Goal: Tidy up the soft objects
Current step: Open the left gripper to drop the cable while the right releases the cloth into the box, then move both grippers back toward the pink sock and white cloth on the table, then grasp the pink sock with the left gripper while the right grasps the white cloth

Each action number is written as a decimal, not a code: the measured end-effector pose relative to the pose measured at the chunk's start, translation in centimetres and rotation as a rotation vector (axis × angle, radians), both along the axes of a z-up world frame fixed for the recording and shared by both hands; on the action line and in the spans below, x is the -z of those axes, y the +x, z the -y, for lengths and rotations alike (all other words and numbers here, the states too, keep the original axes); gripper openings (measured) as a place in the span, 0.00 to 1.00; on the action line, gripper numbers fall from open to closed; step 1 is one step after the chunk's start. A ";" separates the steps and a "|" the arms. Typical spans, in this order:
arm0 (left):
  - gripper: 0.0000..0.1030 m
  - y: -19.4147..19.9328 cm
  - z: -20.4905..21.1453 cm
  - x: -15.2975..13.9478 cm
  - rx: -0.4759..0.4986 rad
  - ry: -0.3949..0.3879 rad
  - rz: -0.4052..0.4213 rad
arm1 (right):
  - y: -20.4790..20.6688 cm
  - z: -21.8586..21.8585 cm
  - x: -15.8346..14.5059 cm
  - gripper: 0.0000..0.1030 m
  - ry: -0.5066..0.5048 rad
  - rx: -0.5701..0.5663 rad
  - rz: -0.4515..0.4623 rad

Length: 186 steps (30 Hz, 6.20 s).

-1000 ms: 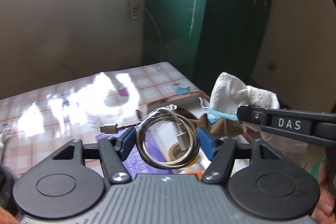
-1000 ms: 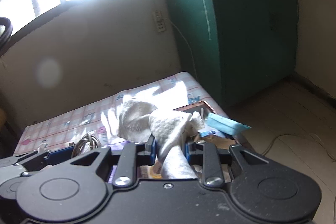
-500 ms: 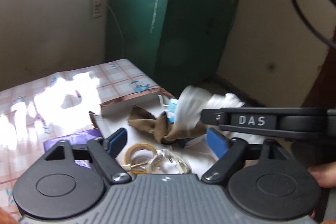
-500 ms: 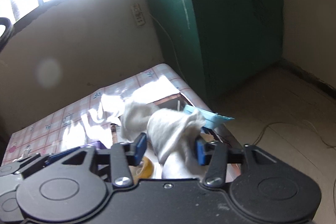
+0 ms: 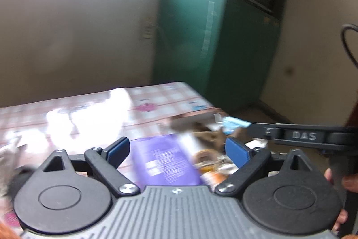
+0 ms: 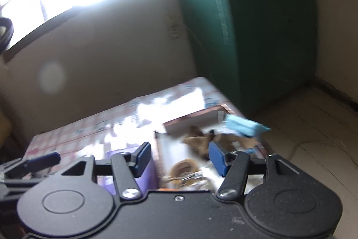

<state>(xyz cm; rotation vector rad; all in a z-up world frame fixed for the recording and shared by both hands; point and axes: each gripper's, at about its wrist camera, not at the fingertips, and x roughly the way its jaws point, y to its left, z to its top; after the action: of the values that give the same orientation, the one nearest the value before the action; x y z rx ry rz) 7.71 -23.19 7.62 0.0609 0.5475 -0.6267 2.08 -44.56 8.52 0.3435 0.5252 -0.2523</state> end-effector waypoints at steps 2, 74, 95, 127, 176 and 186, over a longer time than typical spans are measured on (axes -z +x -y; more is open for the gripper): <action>0.93 -0.4 -2.2 0.3 -0.060 0.015 -0.002 | 0.0 -2.2 -0.1 0.69 0.000 -0.047 0.005; 1.00 10.2 -19.3 14.6 -0.660 0.204 -0.104 | 3.2 -8.6 10.4 0.73 0.104 -0.348 0.168; 1.00 10.2 -19.3 14.6 -0.662 0.205 -0.105 | 2.5 -8.7 10.4 0.74 0.098 -0.363 0.183; 1.00 10.2 -19.2 14.5 -0.664 0.205 -0.106 | -2.6 -19.3 2.1 0.75 -0.044 -0.611 0.264; 0.32 10.2 -27.2 9.0 -0.426 0.217 -0.052 | 14.6 -35.2 0.7 0.75 -0.030 -0.510 -0.031; 0.32 11.4 -31.8 9.2 -0.567 0.166 -0.060 | 22.7 -41.3 7.7 0.75 -0.056 -0.365 -0.180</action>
<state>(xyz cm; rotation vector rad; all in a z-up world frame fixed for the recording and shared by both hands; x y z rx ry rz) 19.15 8.57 -1.63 0.0405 0.6396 -0.0300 24.83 -3.29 0.84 0.1659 0.7448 0.0571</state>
